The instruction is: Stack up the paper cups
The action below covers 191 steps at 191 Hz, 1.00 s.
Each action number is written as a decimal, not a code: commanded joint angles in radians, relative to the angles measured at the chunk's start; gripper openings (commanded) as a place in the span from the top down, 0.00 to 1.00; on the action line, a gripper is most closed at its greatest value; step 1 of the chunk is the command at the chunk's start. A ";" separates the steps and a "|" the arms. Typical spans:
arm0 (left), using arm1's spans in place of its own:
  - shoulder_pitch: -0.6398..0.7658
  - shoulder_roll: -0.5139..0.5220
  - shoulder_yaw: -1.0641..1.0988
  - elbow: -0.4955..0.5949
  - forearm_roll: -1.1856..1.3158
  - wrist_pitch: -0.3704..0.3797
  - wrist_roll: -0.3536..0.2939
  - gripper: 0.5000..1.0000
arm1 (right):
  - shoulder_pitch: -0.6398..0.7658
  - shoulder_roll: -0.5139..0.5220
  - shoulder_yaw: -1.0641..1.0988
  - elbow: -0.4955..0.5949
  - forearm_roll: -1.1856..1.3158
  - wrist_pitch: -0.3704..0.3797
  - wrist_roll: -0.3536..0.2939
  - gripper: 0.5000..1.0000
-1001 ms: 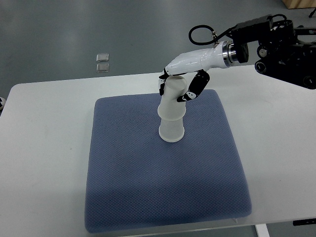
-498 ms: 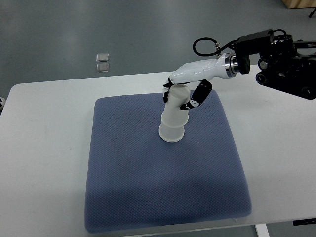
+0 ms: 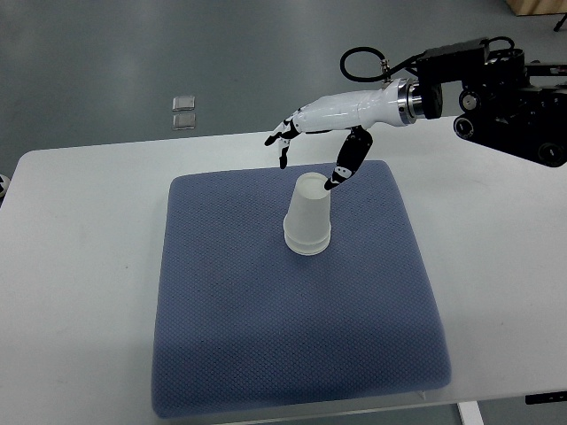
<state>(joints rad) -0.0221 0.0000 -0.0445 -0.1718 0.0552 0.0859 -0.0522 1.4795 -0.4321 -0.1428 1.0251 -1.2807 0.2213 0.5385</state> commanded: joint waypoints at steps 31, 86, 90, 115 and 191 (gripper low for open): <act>-0.001 0.000 0.000 0.000 0.000 0.000 0.000 0.00 | 0.016 -0.013 0.058 -0.019 0.090 0.020 -0.009 0.18; -0.001 0.000 0.000 0.000 0.000 0.000 0.000 0.00 | -0.120 0.046 0.154 -0.235 0.607 -0.003 -0.060 0.18; -0.001 0.000 0.000 0.000 0.000 0.000 0.000 0.00 | -0.123 0.050 0.160 -0.243 0.630 -0.003 -0.063 0.18; 0.001 0.000 0.000 0.000 0.000 0.000 0.000 0.00 | -0.176 0.084 0.204 -0.297 0.900 -0.016 -0.078 0.18; 0.001 0.000 0.000 0.000 0.000 0.000 0.000 0.00 | -0.289 0.159 0.230 -0.347 1.538 -0.243 -0.115 0.18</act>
<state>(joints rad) -0.0228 0.0000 -0.0445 -0.1718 0.0552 0.0859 -0.0522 1.2176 -0.2924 0.0871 0.6795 0.1168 0.0553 0.4521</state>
